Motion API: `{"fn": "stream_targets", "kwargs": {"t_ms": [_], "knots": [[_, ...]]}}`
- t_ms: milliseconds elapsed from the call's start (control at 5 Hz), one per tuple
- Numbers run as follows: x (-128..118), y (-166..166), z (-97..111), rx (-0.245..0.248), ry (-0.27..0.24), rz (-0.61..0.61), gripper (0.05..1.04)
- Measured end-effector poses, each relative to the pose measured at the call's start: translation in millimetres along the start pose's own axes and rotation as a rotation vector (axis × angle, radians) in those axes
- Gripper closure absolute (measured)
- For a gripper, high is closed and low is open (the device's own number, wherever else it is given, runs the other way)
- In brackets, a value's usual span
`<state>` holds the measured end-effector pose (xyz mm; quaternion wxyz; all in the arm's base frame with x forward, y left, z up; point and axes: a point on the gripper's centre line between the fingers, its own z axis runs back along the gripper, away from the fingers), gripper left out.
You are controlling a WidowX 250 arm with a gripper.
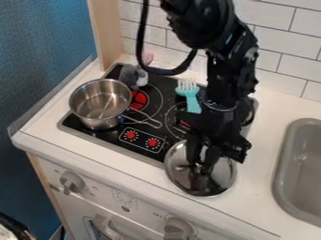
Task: Move the silver pan lid to the bottom right corner of the stove
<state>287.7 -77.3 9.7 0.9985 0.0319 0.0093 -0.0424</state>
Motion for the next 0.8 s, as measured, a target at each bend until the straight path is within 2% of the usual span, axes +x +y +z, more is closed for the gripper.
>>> {"fn": "stream_targets", "kwargs": {"t_ms": [200, 400, 600, 800], "knots": [[5.9, 2.0, -0.7, -0.010, 0.000, 0.007, 0.741], [3.9, 1.8, -0.9, -0.012, 0.021, -0.003, 0.440], [3.4, -0.2, 7.5, -0.054, 0.017, -0.010, 0.153], [6.3, 2.9, 33.1, -0.090, -0.027, -0.005, 0.078]]}}
